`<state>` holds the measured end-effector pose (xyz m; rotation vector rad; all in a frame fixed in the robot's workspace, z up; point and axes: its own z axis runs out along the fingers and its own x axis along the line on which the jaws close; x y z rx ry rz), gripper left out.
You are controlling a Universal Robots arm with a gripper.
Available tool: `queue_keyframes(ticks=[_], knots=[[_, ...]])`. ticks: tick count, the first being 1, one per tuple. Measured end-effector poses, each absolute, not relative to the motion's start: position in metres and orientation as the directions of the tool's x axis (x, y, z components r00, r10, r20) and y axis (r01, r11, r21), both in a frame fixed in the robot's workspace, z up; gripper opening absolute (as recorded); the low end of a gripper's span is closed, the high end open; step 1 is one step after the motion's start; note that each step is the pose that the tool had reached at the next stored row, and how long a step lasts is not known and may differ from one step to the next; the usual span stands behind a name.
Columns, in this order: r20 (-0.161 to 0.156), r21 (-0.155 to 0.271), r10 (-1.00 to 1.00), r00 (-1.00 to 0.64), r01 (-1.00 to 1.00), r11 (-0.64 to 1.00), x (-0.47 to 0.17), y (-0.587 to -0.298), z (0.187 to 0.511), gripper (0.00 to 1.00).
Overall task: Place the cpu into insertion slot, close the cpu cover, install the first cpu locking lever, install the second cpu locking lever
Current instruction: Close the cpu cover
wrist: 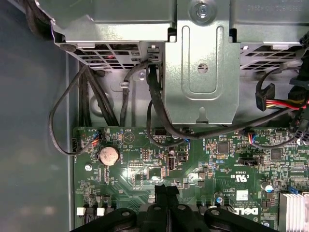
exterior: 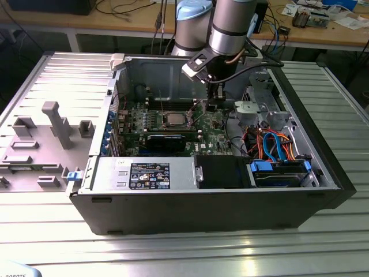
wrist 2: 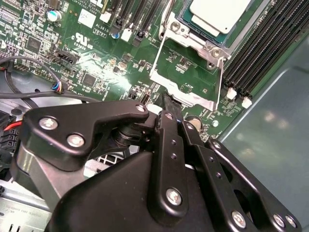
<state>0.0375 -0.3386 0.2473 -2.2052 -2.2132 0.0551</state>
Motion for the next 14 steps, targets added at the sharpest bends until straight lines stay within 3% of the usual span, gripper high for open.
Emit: queue_keyframes(ticks=[14], knots=[[-0.013,-0.037,1.0,-0.004,0.999,0.003,0.0358,-0.3387,0.2473,0.11]])
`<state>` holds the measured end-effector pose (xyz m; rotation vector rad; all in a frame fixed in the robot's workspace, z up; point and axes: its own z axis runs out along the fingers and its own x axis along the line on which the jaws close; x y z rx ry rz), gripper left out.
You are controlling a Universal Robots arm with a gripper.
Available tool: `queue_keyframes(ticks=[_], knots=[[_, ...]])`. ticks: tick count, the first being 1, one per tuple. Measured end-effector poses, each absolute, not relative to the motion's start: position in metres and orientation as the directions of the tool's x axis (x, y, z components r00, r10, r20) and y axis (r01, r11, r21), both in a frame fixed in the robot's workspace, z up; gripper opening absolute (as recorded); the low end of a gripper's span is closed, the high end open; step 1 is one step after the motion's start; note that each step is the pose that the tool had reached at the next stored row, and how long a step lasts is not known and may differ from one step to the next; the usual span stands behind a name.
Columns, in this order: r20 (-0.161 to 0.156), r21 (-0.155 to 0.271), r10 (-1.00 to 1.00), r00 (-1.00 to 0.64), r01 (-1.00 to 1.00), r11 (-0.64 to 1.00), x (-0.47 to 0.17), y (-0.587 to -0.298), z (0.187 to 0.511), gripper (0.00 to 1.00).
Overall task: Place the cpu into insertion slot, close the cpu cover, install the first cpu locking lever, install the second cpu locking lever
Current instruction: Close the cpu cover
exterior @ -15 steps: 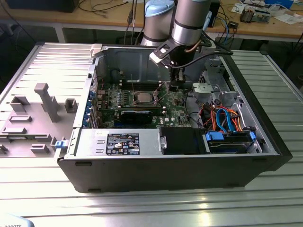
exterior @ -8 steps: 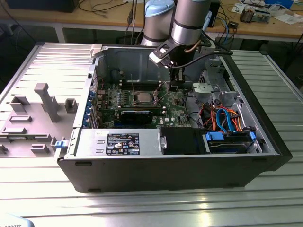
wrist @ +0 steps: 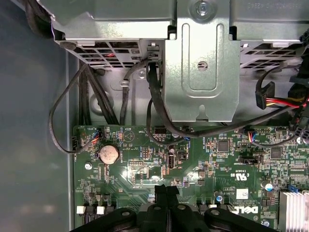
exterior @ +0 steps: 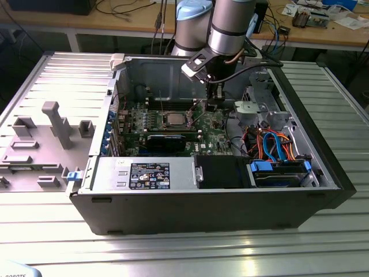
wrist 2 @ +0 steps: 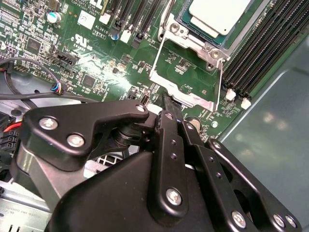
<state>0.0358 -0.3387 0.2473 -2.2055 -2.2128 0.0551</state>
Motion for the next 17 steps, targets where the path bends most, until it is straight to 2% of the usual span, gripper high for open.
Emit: queue_keyframes(ticks=[17], knots=[[-0.013,-0.037,1.0,-0.004,0.999,0.004,0.024,-0.339,0.247,0.11]])
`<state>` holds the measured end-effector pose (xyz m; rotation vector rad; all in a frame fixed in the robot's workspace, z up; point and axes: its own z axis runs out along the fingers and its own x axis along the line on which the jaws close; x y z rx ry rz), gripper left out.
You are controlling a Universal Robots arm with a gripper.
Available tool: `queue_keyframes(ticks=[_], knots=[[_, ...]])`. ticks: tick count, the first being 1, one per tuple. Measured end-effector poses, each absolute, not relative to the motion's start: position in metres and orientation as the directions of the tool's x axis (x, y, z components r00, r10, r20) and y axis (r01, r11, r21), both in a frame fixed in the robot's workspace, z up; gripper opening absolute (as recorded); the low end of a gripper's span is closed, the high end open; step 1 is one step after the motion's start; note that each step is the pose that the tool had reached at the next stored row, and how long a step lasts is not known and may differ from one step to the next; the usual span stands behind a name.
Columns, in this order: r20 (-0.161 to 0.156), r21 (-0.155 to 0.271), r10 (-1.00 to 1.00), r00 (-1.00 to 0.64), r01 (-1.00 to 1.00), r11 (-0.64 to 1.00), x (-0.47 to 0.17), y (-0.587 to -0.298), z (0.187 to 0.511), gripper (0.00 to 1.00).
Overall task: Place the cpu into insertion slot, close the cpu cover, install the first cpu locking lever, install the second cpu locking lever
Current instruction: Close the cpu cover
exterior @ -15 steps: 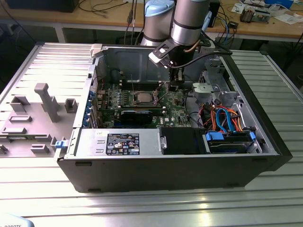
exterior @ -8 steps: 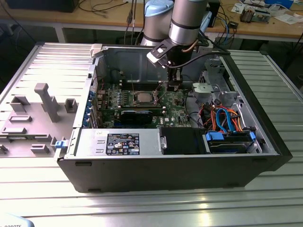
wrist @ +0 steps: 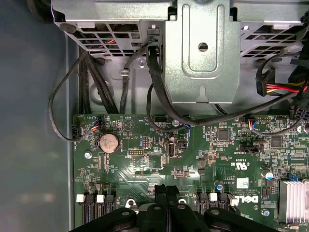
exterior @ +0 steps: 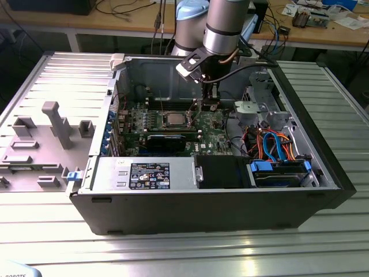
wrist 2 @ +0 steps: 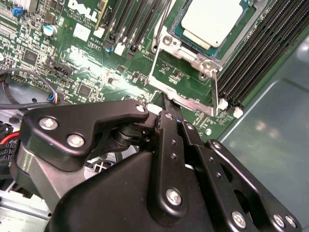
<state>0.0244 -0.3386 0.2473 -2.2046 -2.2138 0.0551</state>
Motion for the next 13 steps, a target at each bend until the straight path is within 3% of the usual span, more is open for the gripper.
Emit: queue_keyframes(ticks=[13], knots=[[-0.013,-0.037,1.0,-0.02,0.999,0.019,0.024,-0.3301,0.2473,0.11]])
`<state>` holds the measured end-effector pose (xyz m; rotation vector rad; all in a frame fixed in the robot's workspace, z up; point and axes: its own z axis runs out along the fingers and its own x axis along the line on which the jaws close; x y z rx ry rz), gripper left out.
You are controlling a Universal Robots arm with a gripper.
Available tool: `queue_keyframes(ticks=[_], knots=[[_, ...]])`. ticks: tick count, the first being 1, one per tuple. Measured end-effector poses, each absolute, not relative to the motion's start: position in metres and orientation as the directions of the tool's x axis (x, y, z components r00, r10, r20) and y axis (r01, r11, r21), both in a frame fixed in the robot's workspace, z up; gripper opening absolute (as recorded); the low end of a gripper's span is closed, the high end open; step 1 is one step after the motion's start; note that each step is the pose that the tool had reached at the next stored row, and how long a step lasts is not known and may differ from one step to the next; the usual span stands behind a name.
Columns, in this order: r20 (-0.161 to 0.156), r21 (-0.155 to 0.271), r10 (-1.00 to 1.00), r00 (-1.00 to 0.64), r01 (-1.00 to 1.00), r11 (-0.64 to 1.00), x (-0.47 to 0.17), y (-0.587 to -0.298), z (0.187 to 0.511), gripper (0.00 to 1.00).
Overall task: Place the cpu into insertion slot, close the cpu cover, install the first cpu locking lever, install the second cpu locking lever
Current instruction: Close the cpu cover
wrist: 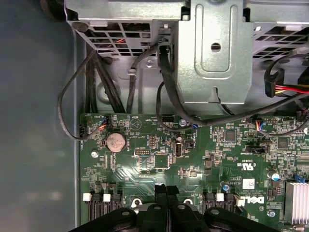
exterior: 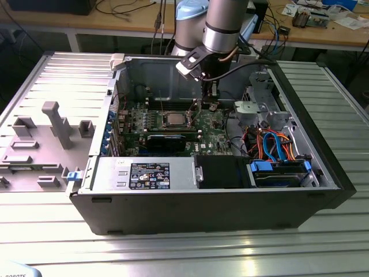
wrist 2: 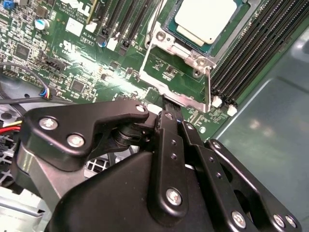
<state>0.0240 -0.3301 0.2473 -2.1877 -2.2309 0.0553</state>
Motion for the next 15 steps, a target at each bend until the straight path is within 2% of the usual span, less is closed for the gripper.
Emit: queue_keyframes(ticks=[15], knots=[[-0.012,-0.037,0.999,-0.04,0.999,0.04,0.0137,-0.3304,0.2471,0.11]])
